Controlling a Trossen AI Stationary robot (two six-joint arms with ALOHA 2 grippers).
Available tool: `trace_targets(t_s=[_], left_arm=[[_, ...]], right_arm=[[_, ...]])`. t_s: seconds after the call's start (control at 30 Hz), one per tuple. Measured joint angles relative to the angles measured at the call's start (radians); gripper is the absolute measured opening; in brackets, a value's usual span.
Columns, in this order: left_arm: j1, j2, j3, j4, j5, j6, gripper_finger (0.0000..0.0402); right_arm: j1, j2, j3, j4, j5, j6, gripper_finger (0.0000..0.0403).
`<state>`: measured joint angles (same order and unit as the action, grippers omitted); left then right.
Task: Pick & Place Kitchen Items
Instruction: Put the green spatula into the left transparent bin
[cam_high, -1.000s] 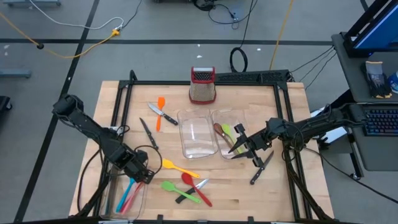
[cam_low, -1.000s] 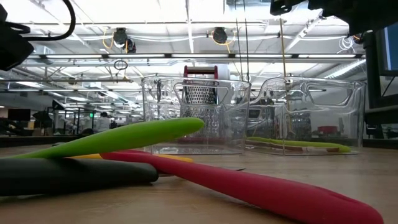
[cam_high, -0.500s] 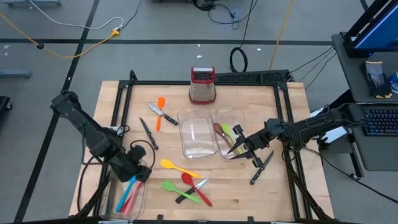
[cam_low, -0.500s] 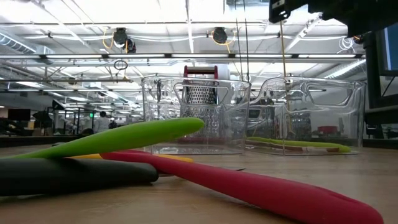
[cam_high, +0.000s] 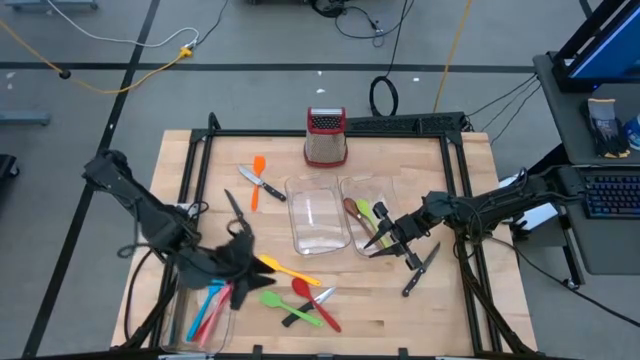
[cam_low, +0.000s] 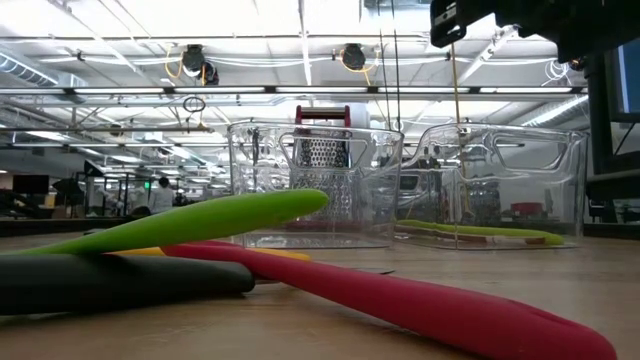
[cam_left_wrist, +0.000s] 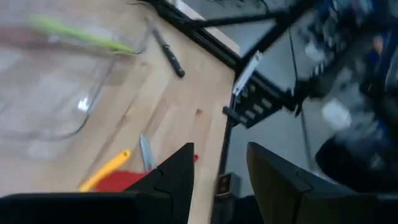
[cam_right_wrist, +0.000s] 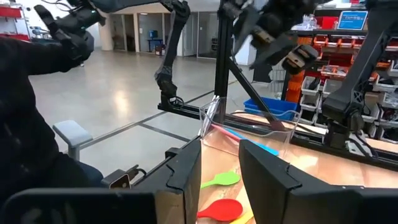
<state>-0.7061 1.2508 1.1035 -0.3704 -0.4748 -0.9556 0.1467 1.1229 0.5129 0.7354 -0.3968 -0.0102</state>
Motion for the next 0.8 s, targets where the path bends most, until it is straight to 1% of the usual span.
trace_targets(t_s=[0.07,0.17,0.3,0.47,0.63,0.7,0.8], left_arm=[[0.002,0.04,0.0,0.048,0.03,0.094,0.0147],[0.011,0.111,0.0,0.057,0.082,0.163,0.0147],[0.027,0.207,-0.001,0.052,0.155,0.192,0.0147],[0.06,0.313,-0.001,0.021,0.29,0.191,0.0147],[0.097,0.39,-0.001,-0.02,0.37,0.195,0.0147],[0.104,0.41,-0.001,-0.021,0.395,0.237,0.0147],[0.093,0.443,-0.001,-0.021,0.396,0.347,0.0147]], right_arm=[[0.0,0.0,0.0,-0.006,0.0,-0.001,0.01],[0.0,0.0,0.0,-0.006,0.001,-0.001,0.01],[0.0,0.0,0.0,-0.006,0.001,-0.001,0.01],[0.0,0.0,0.0,-0.006,0.002,-0.001,0.01],[0.0,0.0,0.0,-0.006,0.003,-0.001,0.01],[0.0,0.0,0.0,-0.006,0.003,-0.001,0.01],[0.0,0.0,0.0,-0.006,0.003,-0.001,0.01]])
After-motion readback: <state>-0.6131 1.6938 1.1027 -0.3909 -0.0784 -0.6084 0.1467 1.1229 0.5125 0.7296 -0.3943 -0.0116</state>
